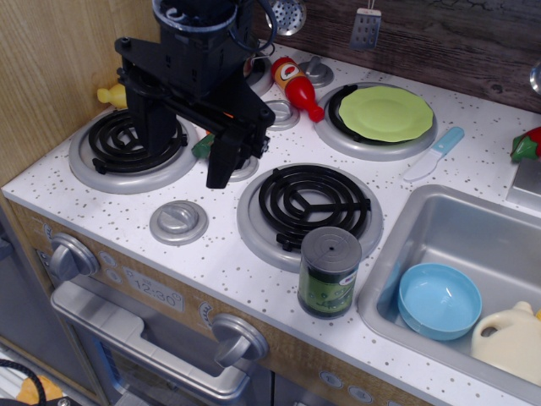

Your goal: Take broccoli out of pan

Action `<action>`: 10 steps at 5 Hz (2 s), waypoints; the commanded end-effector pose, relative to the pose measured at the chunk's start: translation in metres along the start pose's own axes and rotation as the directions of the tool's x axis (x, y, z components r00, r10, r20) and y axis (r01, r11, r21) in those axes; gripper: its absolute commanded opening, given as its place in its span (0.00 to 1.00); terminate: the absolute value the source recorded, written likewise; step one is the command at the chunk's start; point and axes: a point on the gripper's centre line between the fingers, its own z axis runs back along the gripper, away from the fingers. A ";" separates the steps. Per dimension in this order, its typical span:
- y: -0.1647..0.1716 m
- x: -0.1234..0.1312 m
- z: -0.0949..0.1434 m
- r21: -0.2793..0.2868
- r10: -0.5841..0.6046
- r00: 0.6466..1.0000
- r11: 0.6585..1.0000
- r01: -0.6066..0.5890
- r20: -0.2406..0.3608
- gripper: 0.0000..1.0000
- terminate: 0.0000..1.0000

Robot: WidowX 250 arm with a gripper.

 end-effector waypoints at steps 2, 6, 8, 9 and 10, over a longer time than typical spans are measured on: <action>0.032 0.016 -0.005 0.046 -0.046 0.997 0.998 0.043 0.059 1.00 0.00; 0.146 0.157 -0.050 0.114 -0.239 0.889 0.971 0.211 0.389 1.00 0.00; 0.149 0.216 -0.070 0.161 -0.328 0.822 0.945 0.286 0.465 1.00 0.00; 0.154 0.234 -0.065 0.157 -0.349 0.805 0.937 0.313 0.479 1.00 0.00; 0.150 0.244 -0.070 0.150 -0.359 0.790 0.932 0.330 0.497 1.00 0.00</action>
